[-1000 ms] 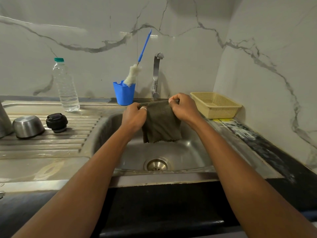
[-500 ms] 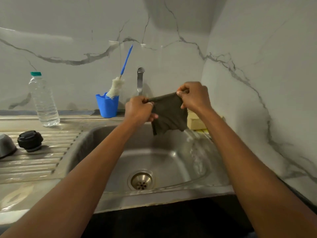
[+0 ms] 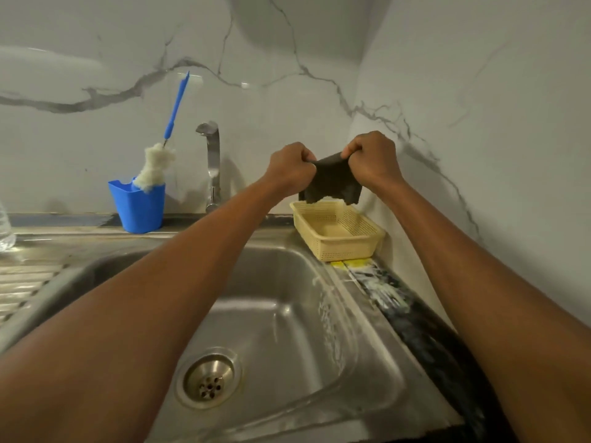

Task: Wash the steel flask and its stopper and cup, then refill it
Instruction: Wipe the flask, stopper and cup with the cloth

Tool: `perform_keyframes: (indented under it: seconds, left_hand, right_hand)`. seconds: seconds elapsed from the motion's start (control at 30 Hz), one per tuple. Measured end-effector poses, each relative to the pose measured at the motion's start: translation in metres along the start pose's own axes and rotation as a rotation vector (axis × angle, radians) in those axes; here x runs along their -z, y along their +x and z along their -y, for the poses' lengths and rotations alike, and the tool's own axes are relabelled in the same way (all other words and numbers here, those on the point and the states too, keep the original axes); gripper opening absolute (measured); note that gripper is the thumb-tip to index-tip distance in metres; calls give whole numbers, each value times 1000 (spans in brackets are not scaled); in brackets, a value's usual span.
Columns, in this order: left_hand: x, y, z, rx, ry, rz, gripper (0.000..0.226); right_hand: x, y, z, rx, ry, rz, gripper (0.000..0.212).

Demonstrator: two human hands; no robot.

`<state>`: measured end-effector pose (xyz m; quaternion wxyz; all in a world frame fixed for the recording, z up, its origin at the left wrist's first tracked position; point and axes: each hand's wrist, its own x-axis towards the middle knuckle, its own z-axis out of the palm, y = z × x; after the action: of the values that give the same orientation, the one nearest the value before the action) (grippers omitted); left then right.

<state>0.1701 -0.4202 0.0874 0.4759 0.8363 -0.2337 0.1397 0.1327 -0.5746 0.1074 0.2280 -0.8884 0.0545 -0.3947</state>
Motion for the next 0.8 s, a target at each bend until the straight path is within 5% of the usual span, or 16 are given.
perform_keyframes:
  seconds: [0.17,0.3,0.57,0.8]
  left_hand:
    - [-35,1,26,-20,266,192,15]
    - [-53,-11,41,27,504,344,36]
    - [-22,-19,29,6,511,319,48]
    - [33,-86,24,24,496,288,43]
  right_hand:
    - [-21,-10,-33,-81,-229,244,18]
    - [-31,-28,-52,-98,-369,472,10]
    - [-3,-46,-20,-95,-393,360,9]
    - [11,-85,53,-59,-182,432,14]
